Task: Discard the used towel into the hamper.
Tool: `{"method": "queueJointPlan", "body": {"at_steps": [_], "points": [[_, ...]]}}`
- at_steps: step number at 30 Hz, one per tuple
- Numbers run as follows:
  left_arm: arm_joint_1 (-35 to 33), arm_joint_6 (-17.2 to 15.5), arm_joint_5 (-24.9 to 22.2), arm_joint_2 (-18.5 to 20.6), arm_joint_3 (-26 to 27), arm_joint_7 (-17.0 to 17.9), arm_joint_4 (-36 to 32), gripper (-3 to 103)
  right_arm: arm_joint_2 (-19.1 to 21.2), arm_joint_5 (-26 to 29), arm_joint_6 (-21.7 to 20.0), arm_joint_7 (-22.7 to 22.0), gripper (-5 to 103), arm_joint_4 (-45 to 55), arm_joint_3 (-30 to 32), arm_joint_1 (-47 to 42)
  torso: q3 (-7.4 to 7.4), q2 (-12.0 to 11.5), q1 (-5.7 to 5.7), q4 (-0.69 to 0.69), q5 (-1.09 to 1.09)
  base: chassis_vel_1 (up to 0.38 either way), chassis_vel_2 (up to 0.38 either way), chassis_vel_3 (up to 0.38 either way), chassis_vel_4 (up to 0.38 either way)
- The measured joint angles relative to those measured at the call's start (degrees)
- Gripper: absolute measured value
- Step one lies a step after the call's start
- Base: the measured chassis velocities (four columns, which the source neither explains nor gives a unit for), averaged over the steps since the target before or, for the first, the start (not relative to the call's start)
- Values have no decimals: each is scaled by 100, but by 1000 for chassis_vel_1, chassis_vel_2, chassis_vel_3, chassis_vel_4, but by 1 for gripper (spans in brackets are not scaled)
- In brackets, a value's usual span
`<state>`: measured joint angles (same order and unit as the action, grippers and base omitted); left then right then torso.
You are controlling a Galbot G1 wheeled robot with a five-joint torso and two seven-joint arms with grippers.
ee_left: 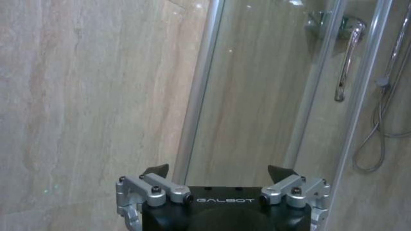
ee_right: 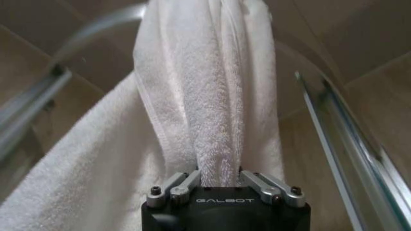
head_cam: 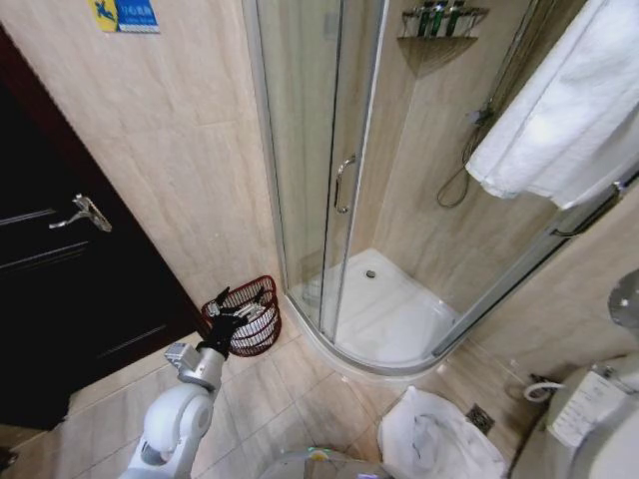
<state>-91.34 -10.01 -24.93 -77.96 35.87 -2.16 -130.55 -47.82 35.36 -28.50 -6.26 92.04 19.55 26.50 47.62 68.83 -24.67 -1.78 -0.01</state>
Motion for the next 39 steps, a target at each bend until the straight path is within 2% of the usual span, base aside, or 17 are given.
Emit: {"method": "queueJointPlan", "body": {"at_steps": [2, 7, 8, 12, 16, 20, 21, 23, 24, 27, 29, 31, 34, 39], "points": [[0, 0, 0, 0, 0, 0, 0, 100, 157, 279, 233, 12, 14, 193, 74, -230, 0, 0, 0, 0, 0, 0, 0, 0, 0], [0, 0, 0, 0, 0, 0, 0, 100, 431, 677, 448, -33, 14, 572, 301, -705, 0, 0, 0, 0, -1, 0, 0, 0, 0], [0, 0, 0, 0, 0, 0, 0, 100, 431, 677, 448, -33, 14, 572, 301, -705, 0, 0, 0, 0, -1, 0, 0, 0, 0], [0, 0, 0, 0, 0, 0, 0, 100, 846, 1420, 389, -179, 14, 1488, 908, -1609, -1, 0, 0, 1, 0, 0, 0, 0, 0], [0, 0, 0, -1, 0, 1, 0, 100, 995, 1596, 382, -200, 14, 1780, 1090, -1953, -1, 1, 1, 1, 0, 0, 0, 0, 0], [1, 0, 0, 0, 0, 1, 0, 100, 1431, 2031, 479, -305, 14, 2503, 1804, -3281, 0, 0, 0, 0, 1, 0, 0, 0, 0], [1, 0, 0, 0, 0, 1, 0, 100, 1431, 2031, 479, -305, 14, 2503, 1804, -3281, 0, 0, 0, 0, 1, 0, 0, 0, 0], [0, 0, 0, 0, 0, 0, 0, 100, 1528, 2093, 526, -309, 14, 2716, 2299, -3904, 0, 0, 0, 0, 0, 0, 0, 0, 0], [0, 0, 0, 0, 0, 0, 0, 100, 1528, 2093, 526, -309, 14, 2716, 2299, -3904, 0, 0, 0, 0, 0, 0, 0, 0, 0], [-1, 0, 0, 0, 0, 0, 0, 100, 1508, 2209, 522, -320, 14, 3148, 3061, -4922, 0, 0, 1, 3, 7, 0, 0, 0, 0], [1, 0, 0, 0, 0, 0, 0, 100, 1401, 2231, 514, -332, 14, 3263, 3100, -5047, -1, 1, 1, 5, 3, 0, 0, 0, 0], [0, 0, 0, 0, 0, 0, 0, 100, 1232, 2229, 527, -335, 14, 3390, 3039, -5129, 0, 0, 1, -3, -1, 0, 0, 0, 0], [0, 0, 0, 0, 0, 0, 0, 100, 1185, 2188, 528, -330, 14, 3559, 3100, -5367, 0, 0, 0, -4, -2, 0, 0, 0, 0], [0, 0, 0, 0, 0, 0, 0, 100, 1106, 2104, 666, -275, 14, 3911, 3500, -6100, 0, 0, 0, 2, 1, 0, 0, 0, 0]]}}
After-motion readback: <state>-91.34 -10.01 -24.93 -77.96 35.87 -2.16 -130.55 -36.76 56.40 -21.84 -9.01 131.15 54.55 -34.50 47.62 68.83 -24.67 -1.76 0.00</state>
